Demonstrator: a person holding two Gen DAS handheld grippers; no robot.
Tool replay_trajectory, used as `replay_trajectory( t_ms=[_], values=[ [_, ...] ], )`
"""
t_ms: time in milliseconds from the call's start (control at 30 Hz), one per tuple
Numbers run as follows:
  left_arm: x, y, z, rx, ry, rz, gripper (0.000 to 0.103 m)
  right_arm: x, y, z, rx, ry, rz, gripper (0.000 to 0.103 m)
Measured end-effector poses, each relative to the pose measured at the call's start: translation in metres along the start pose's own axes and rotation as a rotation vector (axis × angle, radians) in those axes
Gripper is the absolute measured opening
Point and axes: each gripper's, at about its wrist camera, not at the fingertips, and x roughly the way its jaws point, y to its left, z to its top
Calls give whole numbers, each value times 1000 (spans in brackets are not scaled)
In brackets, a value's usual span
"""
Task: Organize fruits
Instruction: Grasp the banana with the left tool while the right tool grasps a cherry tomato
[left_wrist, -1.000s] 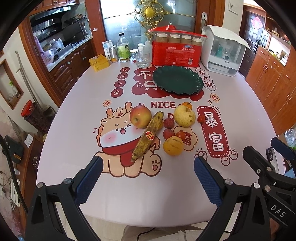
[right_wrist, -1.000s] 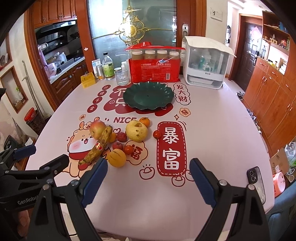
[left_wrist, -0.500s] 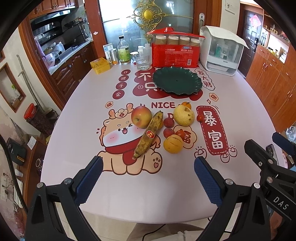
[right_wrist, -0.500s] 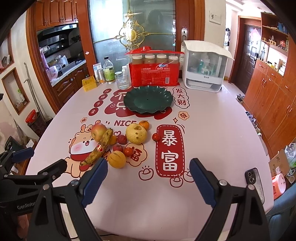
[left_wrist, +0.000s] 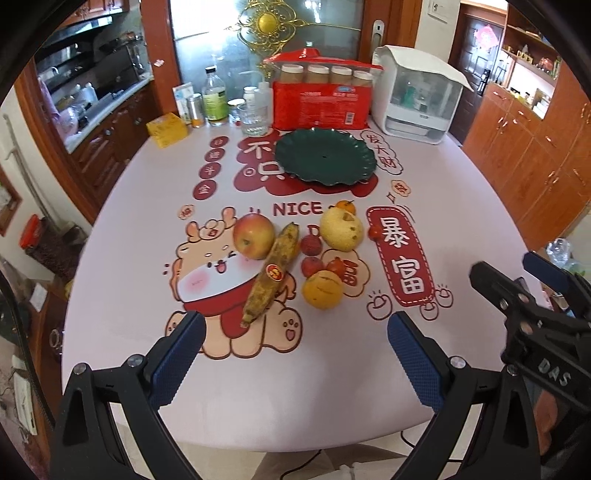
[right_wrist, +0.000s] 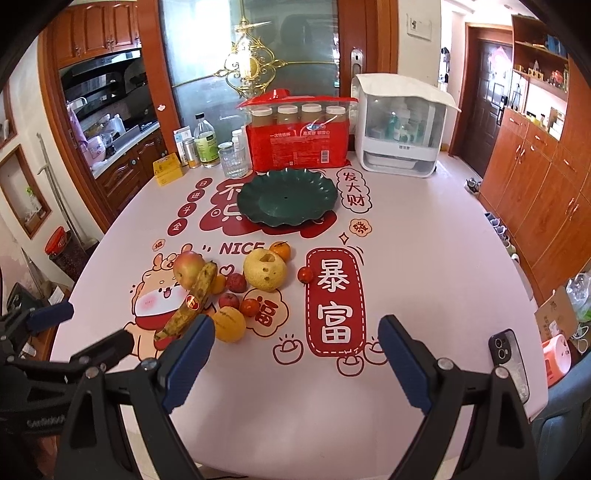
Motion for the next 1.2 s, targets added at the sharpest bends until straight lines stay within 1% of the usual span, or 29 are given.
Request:
replay_trajectory(
  t_ms=[100, 167, 333, 467, 567, 733, 800, 867, 933, 1033, 1200],
  values=[
    [6, 4, 3, -8, -3, -35, 98, 7, 2, 5, -6, 0, -17, 91],
    [10, 9, 6, -23, -10, -44, 98, 12, 4, 9, -10, 5, -19, 91],
    [25, 26, 15, -57, -25, -30, 98, 29, 10, 15, -18, 33, -19, 91],
    [47, 42, 23, -57, 2, -3, 98, 48, 16, 16, -30, 67, 2, 90],
    [71, 54, 28, -57, 33, 21, 98, 67, 19, 15, -31, 102, 26, 89],
    [111, 73, 31, -70, 101, 38, 94, 103, 24, 9, -26, 186, 51, 79],
    [127, 79, 30, -79, 128, 31, 93, 115, 26, 7, -27, 212, 55, 77],
    [141, 83, 29, -89, 154, 16, 92, 127, 28, 4, -27, 239, 63, 74],
    [157, 87, 29, -104, 189, -13, 85, 138, 28, 2, -25, 263, 66, 71],
    [177, 88, 29, -115, 236, -55, 78, 155, 28, 1, -19, 298, 72, 66],
    [203, 80, 29, -100, 295, -100, 71, 182, 25, -1, 0, 357, 88, 57]
  ],
)
